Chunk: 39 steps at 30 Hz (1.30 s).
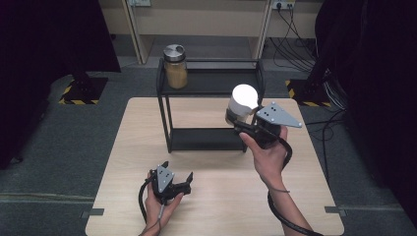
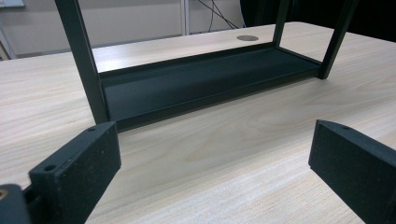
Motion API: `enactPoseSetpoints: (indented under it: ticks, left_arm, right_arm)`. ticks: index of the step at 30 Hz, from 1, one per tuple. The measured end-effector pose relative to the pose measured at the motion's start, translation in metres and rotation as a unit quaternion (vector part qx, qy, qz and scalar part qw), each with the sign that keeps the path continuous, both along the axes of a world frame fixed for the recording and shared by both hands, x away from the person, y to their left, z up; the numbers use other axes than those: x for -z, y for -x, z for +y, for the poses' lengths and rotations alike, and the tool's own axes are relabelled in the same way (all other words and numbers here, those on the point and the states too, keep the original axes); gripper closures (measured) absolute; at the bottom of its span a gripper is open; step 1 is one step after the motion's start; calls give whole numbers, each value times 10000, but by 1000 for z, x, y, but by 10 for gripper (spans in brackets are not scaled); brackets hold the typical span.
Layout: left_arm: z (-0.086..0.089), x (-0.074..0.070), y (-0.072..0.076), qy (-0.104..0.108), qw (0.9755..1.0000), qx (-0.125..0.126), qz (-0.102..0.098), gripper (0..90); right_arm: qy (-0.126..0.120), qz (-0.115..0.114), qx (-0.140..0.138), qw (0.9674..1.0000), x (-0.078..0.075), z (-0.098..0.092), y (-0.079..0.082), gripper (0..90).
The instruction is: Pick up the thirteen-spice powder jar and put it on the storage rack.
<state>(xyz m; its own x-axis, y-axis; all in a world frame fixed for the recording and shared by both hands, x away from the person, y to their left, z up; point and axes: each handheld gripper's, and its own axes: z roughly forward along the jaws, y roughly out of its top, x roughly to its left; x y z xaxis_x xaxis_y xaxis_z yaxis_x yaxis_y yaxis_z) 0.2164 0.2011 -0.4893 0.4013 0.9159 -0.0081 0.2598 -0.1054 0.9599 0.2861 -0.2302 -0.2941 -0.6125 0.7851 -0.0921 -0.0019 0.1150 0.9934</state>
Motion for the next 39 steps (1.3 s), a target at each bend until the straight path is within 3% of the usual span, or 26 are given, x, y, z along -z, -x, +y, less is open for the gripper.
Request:
enactPoseSetpoints:
  ticks: [10,19,31,38,39]
  left_arm:
    - [0,0,0,0,10000,-3,8,16]
    - [0,0,0,6,10000,0,7,16]
    - [0,0,-1,0,10000,17,18,16]
    - [1,0,-1,28,10000,14,17,16]
    - [0,0,-1,14,10000,19,8,16]
  right_arm:
    - [40,-166,1,9999,-25,4,1,306]
    - [14,-276,88,9996,-49,11,-10,307]
    - [-36,-151,432,9989,-69,17,-38,306]
    - [-29,54,541,9985,-73,19,-58,306]
    - [-39,166,526,9985,-74,19,-63,306]
